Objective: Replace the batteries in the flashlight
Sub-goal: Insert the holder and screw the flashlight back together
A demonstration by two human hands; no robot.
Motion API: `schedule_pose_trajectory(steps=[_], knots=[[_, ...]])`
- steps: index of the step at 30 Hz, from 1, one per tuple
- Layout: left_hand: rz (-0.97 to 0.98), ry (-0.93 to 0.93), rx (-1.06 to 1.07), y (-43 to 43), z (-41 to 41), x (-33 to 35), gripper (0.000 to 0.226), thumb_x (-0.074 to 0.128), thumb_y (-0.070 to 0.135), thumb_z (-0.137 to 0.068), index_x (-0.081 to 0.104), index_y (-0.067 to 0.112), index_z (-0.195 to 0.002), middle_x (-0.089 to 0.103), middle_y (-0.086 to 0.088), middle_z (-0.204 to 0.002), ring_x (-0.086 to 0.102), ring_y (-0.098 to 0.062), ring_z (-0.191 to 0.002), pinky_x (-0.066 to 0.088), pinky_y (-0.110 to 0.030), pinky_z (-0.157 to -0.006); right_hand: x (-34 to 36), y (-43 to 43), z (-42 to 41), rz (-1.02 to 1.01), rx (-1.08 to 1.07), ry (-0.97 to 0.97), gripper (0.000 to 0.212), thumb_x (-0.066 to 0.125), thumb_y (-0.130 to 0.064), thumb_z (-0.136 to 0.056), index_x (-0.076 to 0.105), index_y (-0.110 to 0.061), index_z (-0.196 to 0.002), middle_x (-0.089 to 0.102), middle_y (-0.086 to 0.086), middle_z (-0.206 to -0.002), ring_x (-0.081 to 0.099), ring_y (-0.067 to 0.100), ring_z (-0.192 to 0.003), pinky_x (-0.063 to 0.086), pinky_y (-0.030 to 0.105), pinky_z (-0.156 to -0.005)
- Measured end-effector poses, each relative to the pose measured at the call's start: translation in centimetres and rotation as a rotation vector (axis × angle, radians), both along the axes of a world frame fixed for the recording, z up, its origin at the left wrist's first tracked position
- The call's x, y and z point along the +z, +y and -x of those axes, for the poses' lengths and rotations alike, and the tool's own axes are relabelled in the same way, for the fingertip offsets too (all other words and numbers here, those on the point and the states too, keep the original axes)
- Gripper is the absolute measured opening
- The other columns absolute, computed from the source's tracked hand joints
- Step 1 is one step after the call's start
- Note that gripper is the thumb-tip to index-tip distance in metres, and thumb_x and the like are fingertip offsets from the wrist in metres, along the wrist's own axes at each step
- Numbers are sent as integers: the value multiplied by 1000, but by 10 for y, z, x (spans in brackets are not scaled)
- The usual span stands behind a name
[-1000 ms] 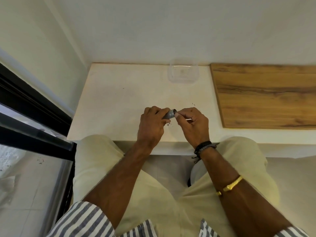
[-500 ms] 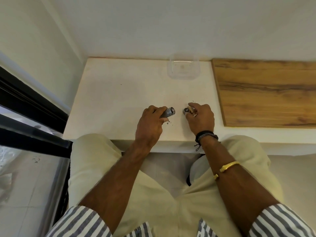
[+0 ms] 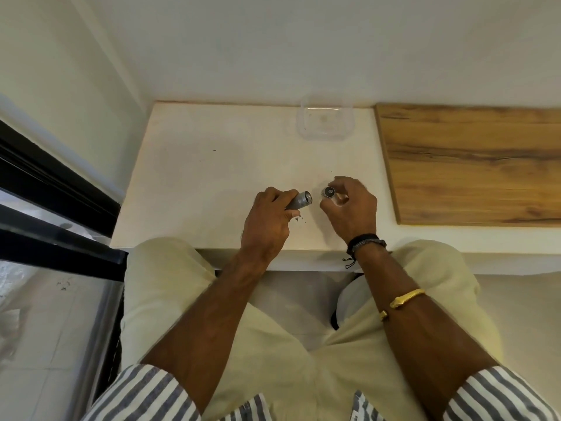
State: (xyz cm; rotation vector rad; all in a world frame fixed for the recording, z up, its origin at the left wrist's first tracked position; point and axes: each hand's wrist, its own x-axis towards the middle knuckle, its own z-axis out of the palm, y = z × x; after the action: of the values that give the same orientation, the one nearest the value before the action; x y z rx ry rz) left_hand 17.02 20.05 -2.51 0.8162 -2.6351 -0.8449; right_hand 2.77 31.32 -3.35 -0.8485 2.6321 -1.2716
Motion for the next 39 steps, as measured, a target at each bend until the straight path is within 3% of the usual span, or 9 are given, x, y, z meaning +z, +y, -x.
schedule_pose_trajectory(steps=[3,6,13,16,22,27,32,36,39], knots=[[1,29,-4,2,-1,1,38,63,15,-95,57,15,-132,57,-10,-119,48,-24,-109,48,-33,-87,14,6,-10,136,24,-116,24,75,-12,-79,73,-14,-102,76,-2,-95,72,13,-87,60,21,-81],[10,42,-1,5,-3,1,37,62,16,-95,57,16,-132,56,-9,-119,48,-23,-108,50,-35,-88,26,14,-18,197,80,-127,31,73,-8,-83,76,-18,-111,73,-3,-101,71,8,-92,57,17,-84],[69,52,-27,10,-9,5,38,65,14,-93,59,17,-131,57,-9,-117,49,-24,-107,52,-35,-85,41,24,-32,121,304,-5,37,72,-1,-86,73,-11,-121,65,6,-107,66,16,-97,54,13,-89],[97,50,-26,9,-13,8,40,66,13,-92,59,17,-131,57,-9,-118,49,-25,-109,50,-34,-87,46,28,-34,132,318,12,37,78,-5,-82,72,-14,-117,68,2,-103,68,12,-92,57,17,-86],[125,55,-43,10,-16,11,40,68,10,-91,61,16,-129,58,-11,-118,50,-26,-107,51,-34,-89,47,30,-34,127,315,10,30,84,-9,-80,76,-16,-108,73,-1,-100,66,2,-85,53,8,-77],[127,48,-50,9,-15,9,40,69,11,-90,62,15,-129,59,-11,-117,51,-27,-105,51,-36,-90,47,30,-33,114,347,67,30,83,-4,-80,79,-14,-107,75,3,-104,69,17,-93,60,28,-84],[124,51,-73,6,-16,5,38,66,13,-92,61,16,-129,59,-8,-114,50,-25,-104,50,-37,-88,47,30,-32,108,365,53,30,83,-2,-80,79,-12,-108,76,5,-105,71,20,-95,61,36,-87],[149,51,-99,3,-18,8,38,66,10,-91,62,17,-128,59,-9,-111,50,-25,-101,49,-36,-84,45,29,-32,93,347,9,27,82,-17,-84,79,-12,-110,77,4,-96,71,18,-84,61,35,-83],[196,72,-108,4,-19,12,39,69,6,-88,64,16,-125,61,-10,-109,51,-26,-99,48,-35,-80,46,27,-36,40,291,-29,27,73,-36,-92,77,-11,-100,76,0,-79,70,8,-65,62,29,-69]])
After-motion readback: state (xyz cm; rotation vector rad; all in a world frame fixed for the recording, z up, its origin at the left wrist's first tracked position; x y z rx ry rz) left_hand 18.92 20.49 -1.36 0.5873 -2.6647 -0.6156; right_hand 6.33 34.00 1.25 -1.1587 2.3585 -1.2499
